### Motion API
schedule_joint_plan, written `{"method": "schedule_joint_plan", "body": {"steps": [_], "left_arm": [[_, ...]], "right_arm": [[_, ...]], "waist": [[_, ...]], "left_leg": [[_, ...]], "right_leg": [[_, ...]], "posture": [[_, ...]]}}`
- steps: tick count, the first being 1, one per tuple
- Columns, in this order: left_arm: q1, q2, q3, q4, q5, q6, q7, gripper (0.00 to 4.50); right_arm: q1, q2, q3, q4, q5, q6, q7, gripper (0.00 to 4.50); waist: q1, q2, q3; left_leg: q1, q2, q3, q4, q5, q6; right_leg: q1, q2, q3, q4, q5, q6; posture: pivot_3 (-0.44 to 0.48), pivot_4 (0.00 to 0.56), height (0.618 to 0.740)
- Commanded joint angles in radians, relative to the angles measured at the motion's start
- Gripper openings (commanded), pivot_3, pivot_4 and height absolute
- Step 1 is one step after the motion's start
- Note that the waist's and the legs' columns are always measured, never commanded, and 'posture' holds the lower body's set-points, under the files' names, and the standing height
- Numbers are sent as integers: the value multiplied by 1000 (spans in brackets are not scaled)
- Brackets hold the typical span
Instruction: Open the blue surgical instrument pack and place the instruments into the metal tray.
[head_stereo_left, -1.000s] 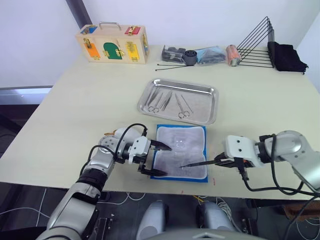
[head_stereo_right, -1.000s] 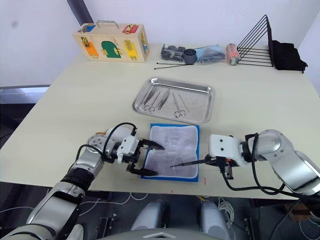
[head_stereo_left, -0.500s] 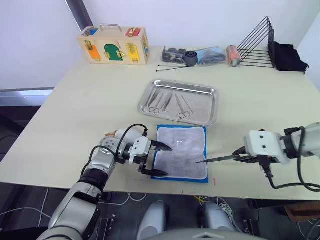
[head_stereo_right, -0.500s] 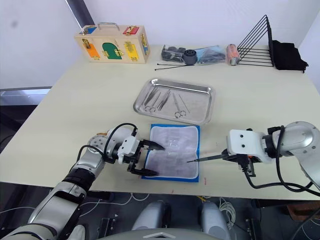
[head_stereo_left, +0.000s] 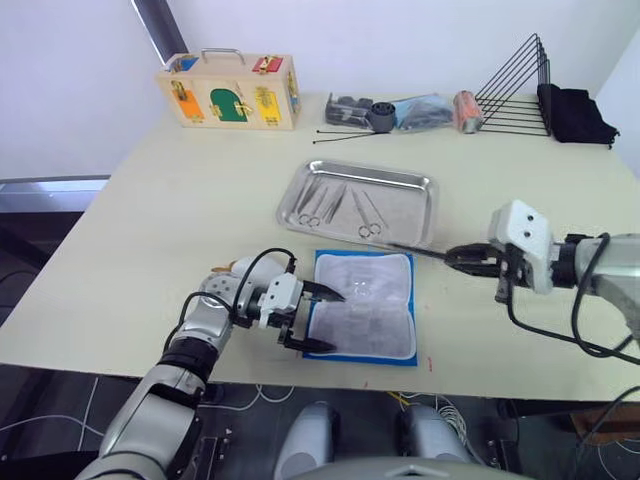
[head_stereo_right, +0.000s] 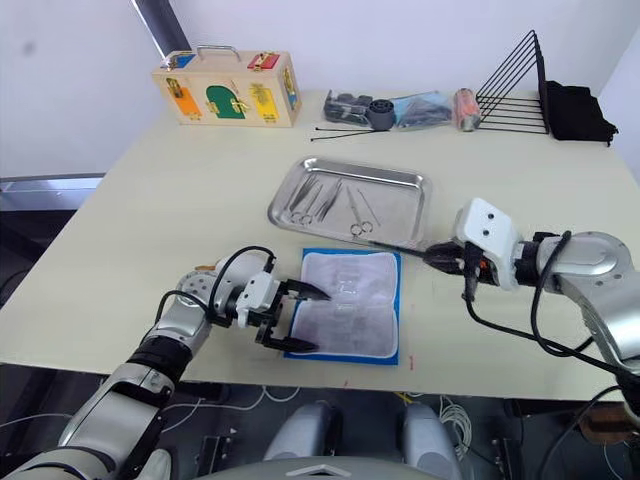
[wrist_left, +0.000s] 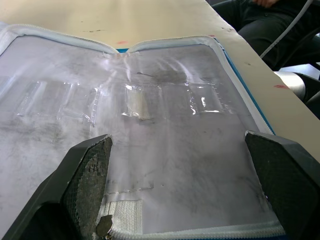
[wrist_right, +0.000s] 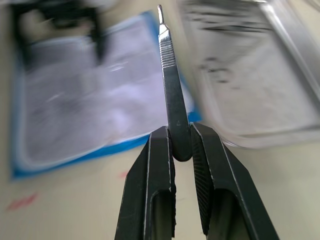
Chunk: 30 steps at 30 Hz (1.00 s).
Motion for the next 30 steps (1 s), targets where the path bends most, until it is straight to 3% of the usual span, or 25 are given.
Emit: {"method": "schedule_joint_plan", "body": {"steps": [1, 14, 30], "left_arm": [[42, -6, -38, 76, 88, 10, -34, 4500], [42, -9, -30, 70, 93, 14, -28, 4500], [62, -5, -25, 34, 93, 29, -13, 4500]], "right_arm": [[-77, 131, -19, 14, 12, 137, -184, 27], [-266, 528, 43, 258, -130, 200, -577, 27], [-333, 717, 40, 540, -242, 110, -748, 27]], "waist": [[-3, 1, -1], [-4, 7, -5], [-9, 7, -5]], "left_leg": [[0, 0, 0, 0, 0, 0], [-1, -4, -1, -1, 1, 1], [-1, -4, -1, -1, 1, 1]], "right_leg": [[0, 0, 0, 0, 0, 0], [0, -1, -1, 1, 1, -2], [-1, -1, -1, 1, 1, -2]], "posture": [[0, 150, 740], [0, 150, 740], [0, 150, 740]]}}
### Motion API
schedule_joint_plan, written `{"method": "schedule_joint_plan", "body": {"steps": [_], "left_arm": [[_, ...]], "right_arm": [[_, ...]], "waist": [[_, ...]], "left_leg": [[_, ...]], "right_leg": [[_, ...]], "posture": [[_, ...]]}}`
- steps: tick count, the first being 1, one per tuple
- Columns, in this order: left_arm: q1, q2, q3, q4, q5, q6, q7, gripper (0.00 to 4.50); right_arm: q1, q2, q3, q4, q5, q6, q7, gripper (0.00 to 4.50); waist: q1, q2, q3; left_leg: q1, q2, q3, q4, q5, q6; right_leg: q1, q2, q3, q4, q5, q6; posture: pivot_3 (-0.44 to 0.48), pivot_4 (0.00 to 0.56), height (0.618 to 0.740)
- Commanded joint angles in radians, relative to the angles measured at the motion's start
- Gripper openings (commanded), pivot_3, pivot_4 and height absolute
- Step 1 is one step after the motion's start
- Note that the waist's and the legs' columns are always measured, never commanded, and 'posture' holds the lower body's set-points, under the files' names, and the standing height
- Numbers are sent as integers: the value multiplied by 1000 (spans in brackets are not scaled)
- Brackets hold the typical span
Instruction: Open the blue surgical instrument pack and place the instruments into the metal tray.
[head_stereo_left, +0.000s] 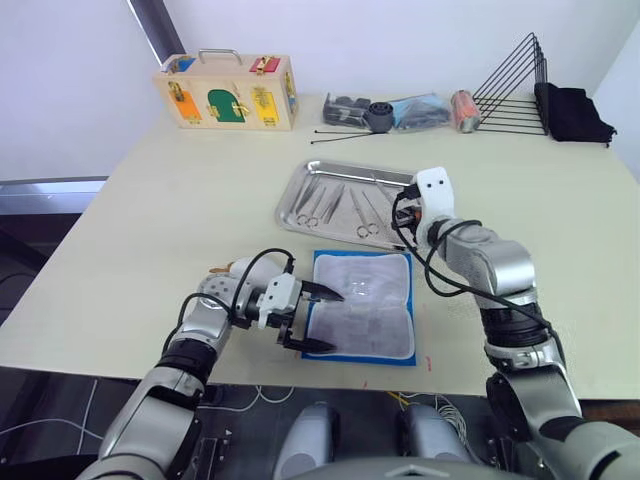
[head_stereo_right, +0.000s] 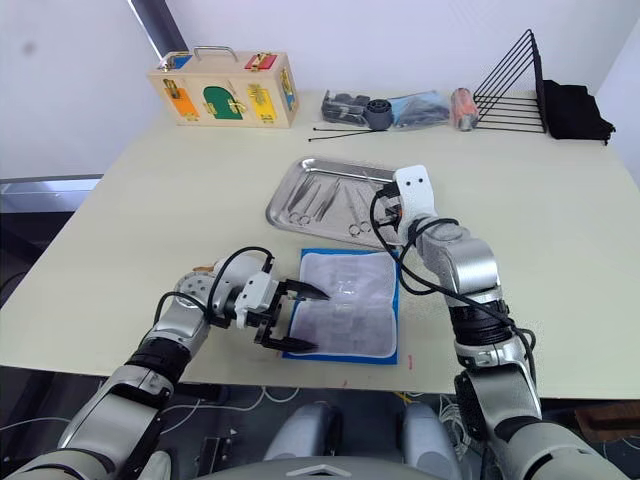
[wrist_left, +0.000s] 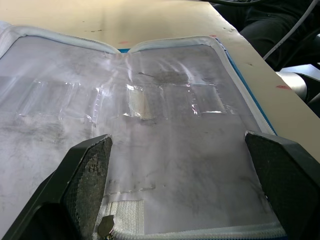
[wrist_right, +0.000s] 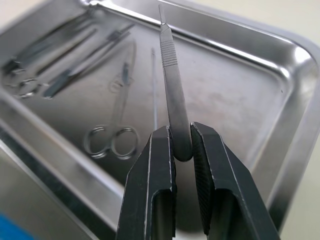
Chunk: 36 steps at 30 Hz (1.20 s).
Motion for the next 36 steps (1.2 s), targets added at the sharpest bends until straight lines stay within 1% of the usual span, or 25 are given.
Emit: {"method": "schedule_joint_plan", "body": {"steps": [1, 6, 11, 21, 22, 23, 24, 25, 29, 33, 36], "left_arm": [[43, -5, -41, 47, 88, 22, -14, 4500], [43, -7, -38, 44, 90, 22, -12, 4500], [44, -11, -33, 39, 92, 25, -11, 4500], [52, -8, -29, 27, 92, 32, -7, 4500], [53, -7, -29, 26, 92, 33, -6, 4500], [53, -7, -29, 24, 92, 34, -6, 4500], [54, -7, -28, 22, 92, 36, -5, 4500], [55, -6, -28, 21, 92, 36, -5, 4500], [59, -3, -27, 14, 96, 38, -1, 4500], [64, 3, -21, 5, 94, 42, -2, 4500], [64, 4, -19, 2, 95, 42, -3, 4500]], "right_arm": [[-39, 23, -24, 30, -9, -33, -25, 27], [-69, 51, -45, 119, -24, -82, -52, 27], [-80, 58, -52, 168, -32, -98, -57, 27], [-65, 58, -39, 181, -39, -90, -33, 27], [-64, 57, -37, 176, -40, -88, -30, 1086], [-63, 55, -37, 171, -41, -85, -27, 1350], [-62, 53, -38, 167, -42, -84, -25, 1883], [-62, 45, -34, 161, -47, -89, -21, 2288], [-71, 4, -10, 99, -67, -105, 0, 4445], [-85, -49, -17, -81, -20, -51, 65, 4445], [-62, -92, -22, -163, 8, -39, 116, 4445]], "waist": [[0, 0, 0], [-2, 0, 0], [-2, 0, 0], [-2, 0, 0], [-2, 0, 0], [-2, 0, 0], [-2, 0, 0], [-2, 0, 0], [-2, 0, 1], [-2, 0, 2], [-3, 0, 2]], "left_leg": [[0, 0, 0, 0, 0, 0], [0, 0, 0, 0, 0, 0], [0, 1, 0, 0, 0, 0], [0, 1, -1, -1, 0, 0], [0, 1, -1, -1, 0, 0], [0, 1, -1, -1, 0, 0], [0, 1, -1, -1, 0, 0], [0, 1, -1, -1, 0, 0], [-1, 1, -1, -1, 0, 0], [-3, 1, -2, -1, 0, 0], [-2, 1, -2, -2, 0, 0]], "right_leg": [[0, 0, 0, 0, 0, 0], [0, 0, 0, 0, 0, 0], [0, 0, 1, 0, 0, 0], [-1, 0, 1, 0, 0, 0], [-1, 0, 1, 0, 0, 0], [-1, 0, 1, 0, 0, 0], [-1, 0, 1, 0, 0, 0], [-1, 0, 1, 0, 0, 0], [-1, -1, 0, -1, 0, 1], [-2, -1, 1, -1, 0, 1], [-2, -1, 1, -1, 0, 1]], "posture": [[0, 150, 740], [0, 150, 740], [0, 150, 740], [0, 150, 740], [0, 150, 740], [0, 150, 740], [0, 150, 740], [0, 150, 740], [0, 150, 740], [0, 150, 740], [0, 150, 740]]}}
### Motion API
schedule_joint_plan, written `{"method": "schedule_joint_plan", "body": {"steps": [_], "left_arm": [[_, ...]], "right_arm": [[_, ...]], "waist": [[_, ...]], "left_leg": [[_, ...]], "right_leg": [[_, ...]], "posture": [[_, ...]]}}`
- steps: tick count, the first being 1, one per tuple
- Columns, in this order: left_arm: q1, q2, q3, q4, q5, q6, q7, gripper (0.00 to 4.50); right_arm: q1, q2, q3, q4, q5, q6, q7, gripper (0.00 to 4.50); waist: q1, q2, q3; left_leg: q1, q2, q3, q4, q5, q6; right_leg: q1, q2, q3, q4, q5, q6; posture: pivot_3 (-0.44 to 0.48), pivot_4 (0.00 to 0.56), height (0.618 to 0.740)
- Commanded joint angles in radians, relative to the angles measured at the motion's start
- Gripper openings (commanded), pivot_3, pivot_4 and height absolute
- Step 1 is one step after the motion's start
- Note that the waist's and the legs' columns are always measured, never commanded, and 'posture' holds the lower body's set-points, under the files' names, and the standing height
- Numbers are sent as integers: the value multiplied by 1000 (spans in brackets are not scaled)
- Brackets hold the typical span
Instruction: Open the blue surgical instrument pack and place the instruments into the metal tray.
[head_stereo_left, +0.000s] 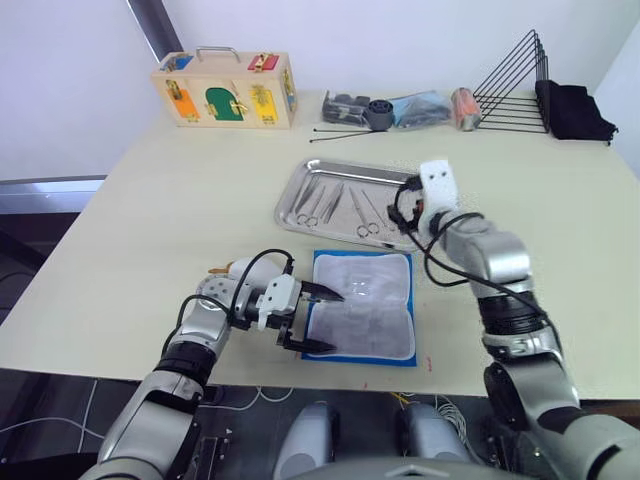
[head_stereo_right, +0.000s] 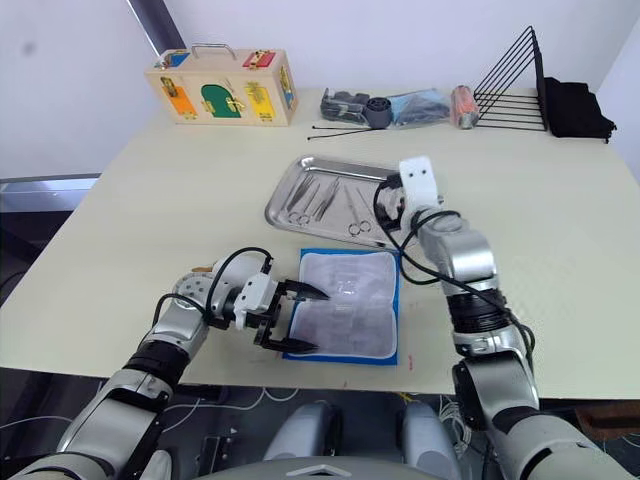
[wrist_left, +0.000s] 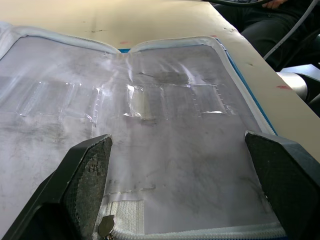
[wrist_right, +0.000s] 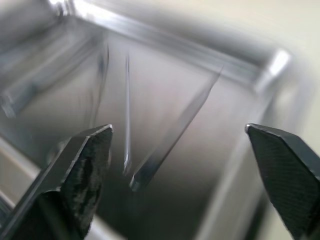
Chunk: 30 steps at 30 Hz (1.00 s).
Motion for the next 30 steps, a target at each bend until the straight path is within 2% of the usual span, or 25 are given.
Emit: {"method": "schedule_joint_plan", "body": {"steps": [1, 4, 9, 15, 21, 25, 30], "left_arm": [[41, 2, -40, 44, 82, 26, -7, 4500], [39, 1, -37, 39, 77, 26, -9, 4500], [40, 0, -23, 7, 57, 41, -12, 4500], [40, -5, -5, -30, 39, 60, -12, 4500], [40, 0, 37, -99, -3, 108, -10, 4500], [40, 7, 88, -207, -77, 210, 8, 4500], [55, 32, 166, -372, -175, 372, 65, 4500]], "right_arm": [[6, -30, -9, -122, 47, 3, 66, 4445], [59, -73, -38, -179, 92, -60, 145, 4445], [226, -174, -63, -243, 153, -228, 312, 4445], [424, -242, -103, -254, 204, -447, 471, 4445], [565, -298, -159, -252, 286, -582, 635, 4445], [620, -355, -184, -241, 327, -628, 725, 4445], [647, -379, -212, -240, 374, -653, 767, 4445]], "waist": [[-1, 0, 0], [0, -1, 0], [2, -5, 3], [0, -10, 9], [3, -17, 16], [2, -21, 27], [1, -27, 36]], "left_leg": [[1, 0, 0, 0, 0, 0], [0, 0, 0, 0, 0, 0], [-1, 0, 1, 0, 0, 1], [0, 0, 2, -1, -1, 2], [-1, 0, 1, 0, -1, 2], [-1, 0, 1, 0, -1, 2], [-8, 2, -2, 1, -1, 1]], "right_leg": [[0, 0, 0, 0, 0, 0], [0, 1, -1, 0, -1, 1], [0, -1, -1, -1, -1, 1], [0, 0, 0, -1, -3, 4], [0, -1, 0, -2, -2, 4], [0, -1, 1, -1, -1, 1], [-6, -1, -2, -1, 0, 1]], "posture": [[0, 150, 740], [0, 150, 740], [0, 150, 740], [0, 150, 740], [0, 150, 740], [0, 150, 740], [0, 150, 740]]}}
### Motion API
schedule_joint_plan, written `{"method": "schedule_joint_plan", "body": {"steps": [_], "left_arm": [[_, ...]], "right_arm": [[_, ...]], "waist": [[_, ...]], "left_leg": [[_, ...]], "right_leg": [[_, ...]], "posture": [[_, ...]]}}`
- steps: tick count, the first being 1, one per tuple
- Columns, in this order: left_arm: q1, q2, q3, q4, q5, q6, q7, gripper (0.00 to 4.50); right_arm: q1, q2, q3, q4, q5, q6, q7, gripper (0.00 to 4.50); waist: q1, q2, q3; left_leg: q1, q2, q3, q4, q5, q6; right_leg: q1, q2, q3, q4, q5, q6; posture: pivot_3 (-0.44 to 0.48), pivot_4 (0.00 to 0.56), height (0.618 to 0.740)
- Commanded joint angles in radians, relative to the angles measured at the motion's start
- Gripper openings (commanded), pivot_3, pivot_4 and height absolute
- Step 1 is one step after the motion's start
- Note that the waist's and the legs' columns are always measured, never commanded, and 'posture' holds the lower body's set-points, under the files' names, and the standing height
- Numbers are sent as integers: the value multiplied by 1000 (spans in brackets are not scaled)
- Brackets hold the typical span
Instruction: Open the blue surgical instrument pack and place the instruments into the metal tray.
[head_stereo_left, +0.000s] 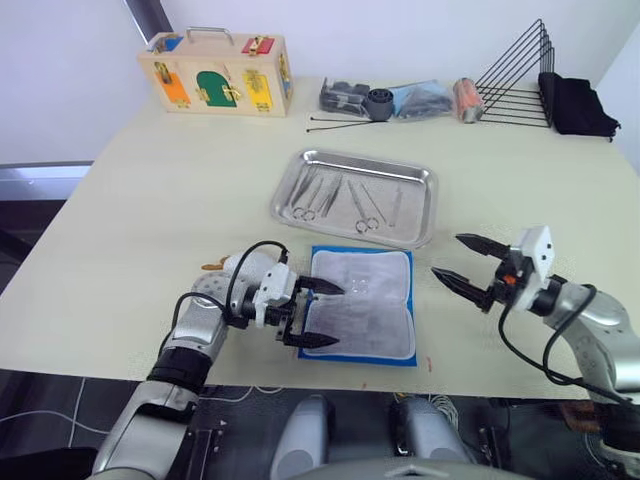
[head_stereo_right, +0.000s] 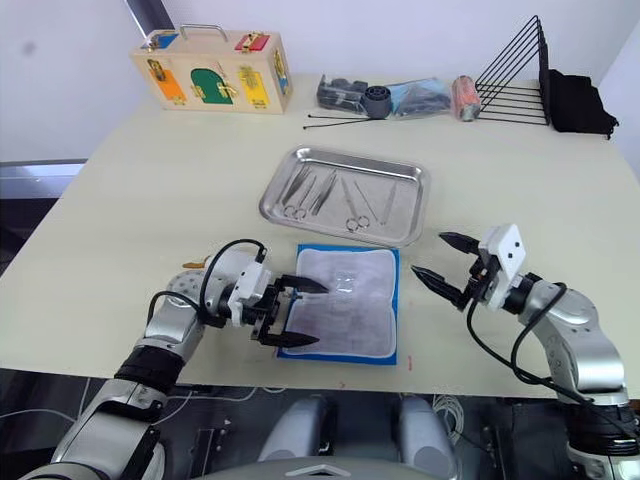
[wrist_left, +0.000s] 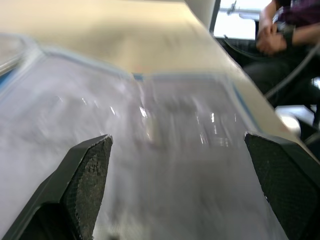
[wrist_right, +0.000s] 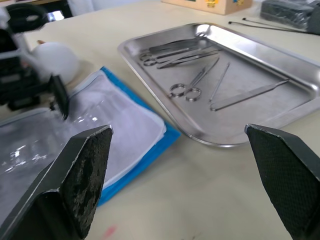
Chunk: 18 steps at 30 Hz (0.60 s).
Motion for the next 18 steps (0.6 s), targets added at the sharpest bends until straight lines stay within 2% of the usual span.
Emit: {"method": "schedule_joint_plan", "body": {"steps": [1, 5, 10, 18], "left_arm": [[9, 38, 76, -130, -81, 109, 47, 4500], [17, 75, 164, -227, -131, 207, 139, 4500], [104, 123, 274, -356, -184, 312, 253, 4500], [411, 213, 517, -475, -227, 399, 360, 4500]], "right_arm": [[10, -11, -37, -20, 33, -46, 22, 4445], [20, -4, -43, -14, 28, -82, 13, 4445], [52, -9, -59, -11, 45, -116, 31, 4445], [167, -73, -186, 15, 125, -153, 128, 4445]], "waist": [[0, 0, 0], [1, 0, 1], [1, 0, 1], [2, 0, 2]], "left_leg": [[-4, 0, 0, 1, 0, 0], [-10, 0, -1, 1, 0, 0], [-10, 0, 0, 1, 0, 0], [-8, 1, 1, 0, 0, -1]], "right_leg": [[-4, 0, 0, 1, 0, 0], [-9, -1, -1, 2, 0, 0], [-9, -2, -1, 0, 0, 0], [-9, -6, 0, 1, 0, 0]], "posture": [[0, 150, 740], [0, 150, 740], [0, 150, 740], [0, 150, 740]]}}
